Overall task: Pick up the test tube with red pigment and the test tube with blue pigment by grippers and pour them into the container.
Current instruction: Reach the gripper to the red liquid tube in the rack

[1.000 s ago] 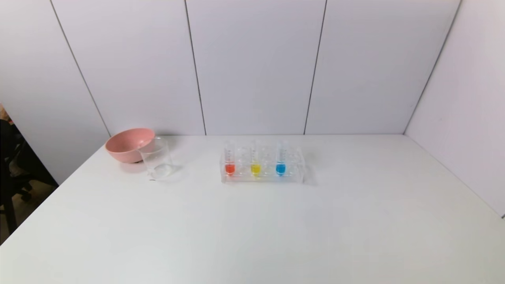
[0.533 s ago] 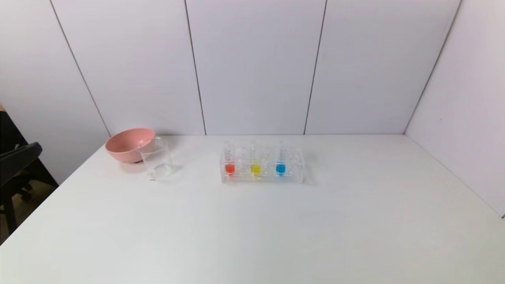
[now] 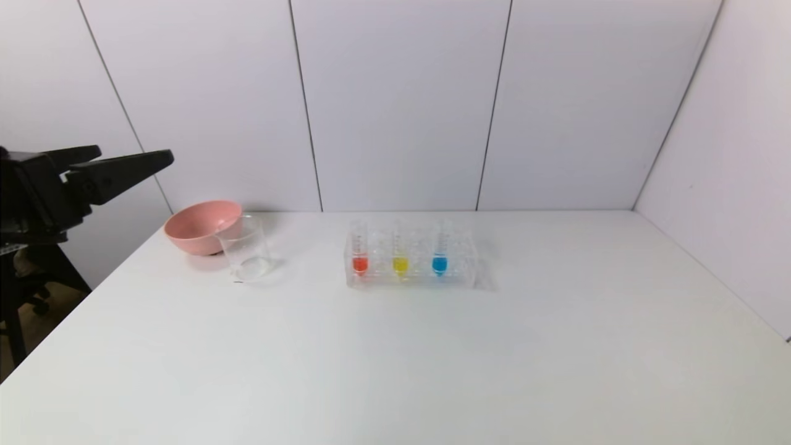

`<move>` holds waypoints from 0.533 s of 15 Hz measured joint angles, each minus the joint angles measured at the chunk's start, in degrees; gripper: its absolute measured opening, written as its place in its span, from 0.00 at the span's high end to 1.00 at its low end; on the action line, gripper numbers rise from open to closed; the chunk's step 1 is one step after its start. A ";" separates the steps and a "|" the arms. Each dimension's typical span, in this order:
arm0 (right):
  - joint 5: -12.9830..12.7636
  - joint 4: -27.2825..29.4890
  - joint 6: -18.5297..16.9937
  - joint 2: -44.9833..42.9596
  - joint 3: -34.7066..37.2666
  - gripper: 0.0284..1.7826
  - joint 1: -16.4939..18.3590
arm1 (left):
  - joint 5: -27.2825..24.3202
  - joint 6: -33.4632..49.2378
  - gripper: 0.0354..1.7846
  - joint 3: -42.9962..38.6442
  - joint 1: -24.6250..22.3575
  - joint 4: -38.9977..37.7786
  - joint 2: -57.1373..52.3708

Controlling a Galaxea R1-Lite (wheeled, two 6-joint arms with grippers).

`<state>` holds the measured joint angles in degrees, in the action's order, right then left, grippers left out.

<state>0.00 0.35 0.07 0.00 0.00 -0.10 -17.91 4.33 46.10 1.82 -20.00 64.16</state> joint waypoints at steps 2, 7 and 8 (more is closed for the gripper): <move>0.00 -0.02 0.00 0.00 0.00 0.00 0.02 | 0.02 0.35 0.01 1.39 0.96 -3.97 5.16; 0.00 -0.02 0.00 0.00 0.00 0.00 0.02 | 0.00 0.40 0.01 3.34 4.41 -10.28 14.36; 0.00 0.00 0.00 0.00 0.00 0.00 0.02 | -0.02 0.30 0.01 3.80 4.92 -10.92 15.93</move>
<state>0.00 0.35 0.07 0.00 0.00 -0.07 -17.93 4.63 49.91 6.74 -30.93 80.09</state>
